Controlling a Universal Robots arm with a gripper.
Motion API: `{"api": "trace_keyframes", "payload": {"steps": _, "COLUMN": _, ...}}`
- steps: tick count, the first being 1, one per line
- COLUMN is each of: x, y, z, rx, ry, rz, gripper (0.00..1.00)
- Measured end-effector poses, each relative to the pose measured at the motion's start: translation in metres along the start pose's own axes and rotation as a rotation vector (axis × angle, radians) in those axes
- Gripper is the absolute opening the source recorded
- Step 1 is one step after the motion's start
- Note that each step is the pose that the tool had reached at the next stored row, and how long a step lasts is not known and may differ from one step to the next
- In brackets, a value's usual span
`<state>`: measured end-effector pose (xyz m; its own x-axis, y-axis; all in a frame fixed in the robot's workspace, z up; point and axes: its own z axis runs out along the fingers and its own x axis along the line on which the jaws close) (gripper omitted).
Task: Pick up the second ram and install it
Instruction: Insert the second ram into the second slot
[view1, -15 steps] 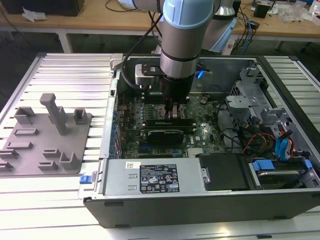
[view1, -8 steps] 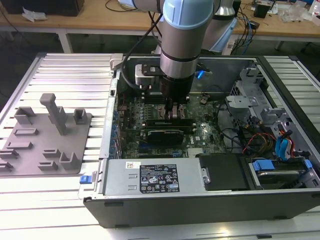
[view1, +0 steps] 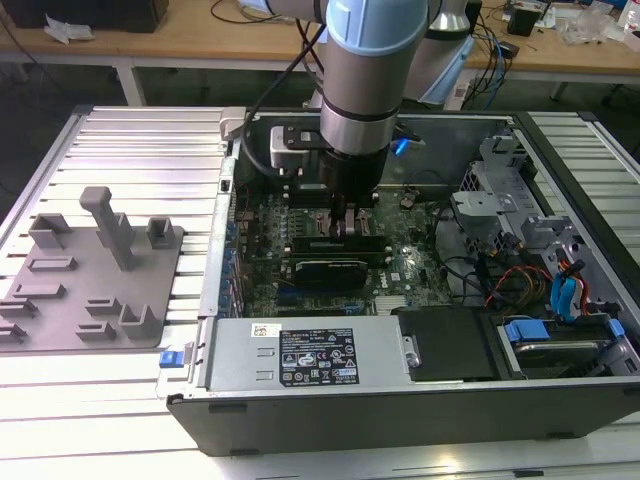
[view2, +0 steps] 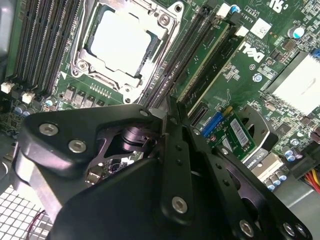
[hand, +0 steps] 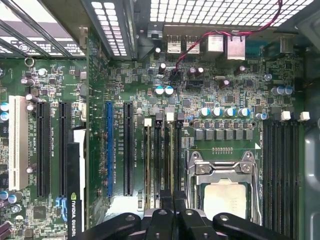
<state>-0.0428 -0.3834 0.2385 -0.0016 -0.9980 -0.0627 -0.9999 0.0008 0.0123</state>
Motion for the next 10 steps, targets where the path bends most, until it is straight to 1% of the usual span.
{"api": "trace_keyframes", "payload": {"steps": 10, "x": 0.0001, "y": 0.0, "z": 0.001, "rx": 0.0002, "ry": -0.0007, "rz": 0.005, "gripper": 0.09}}
